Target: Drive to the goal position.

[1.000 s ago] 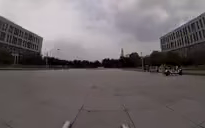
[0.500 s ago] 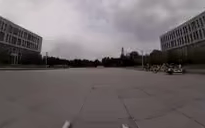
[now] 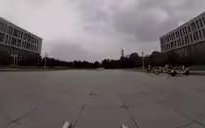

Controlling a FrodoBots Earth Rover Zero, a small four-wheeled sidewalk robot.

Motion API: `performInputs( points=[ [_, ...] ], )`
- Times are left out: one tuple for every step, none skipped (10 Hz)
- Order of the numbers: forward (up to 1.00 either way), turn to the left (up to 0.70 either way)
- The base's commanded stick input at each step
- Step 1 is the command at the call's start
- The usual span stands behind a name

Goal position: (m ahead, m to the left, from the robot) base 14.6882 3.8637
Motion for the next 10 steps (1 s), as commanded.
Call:
performInputs(
  points=[
    [0.70, 0.00],
    [0.70, 0.00],
    [0.70, 0.00],
    [0.70, 0.00],
    [0.70, 0.00],
    [0.70, 0.00],
    [0.70, 0.00],
    [0.70, 0.00],
    [0.70, 0.00],
    [0.70, 0.00]
  ],
)
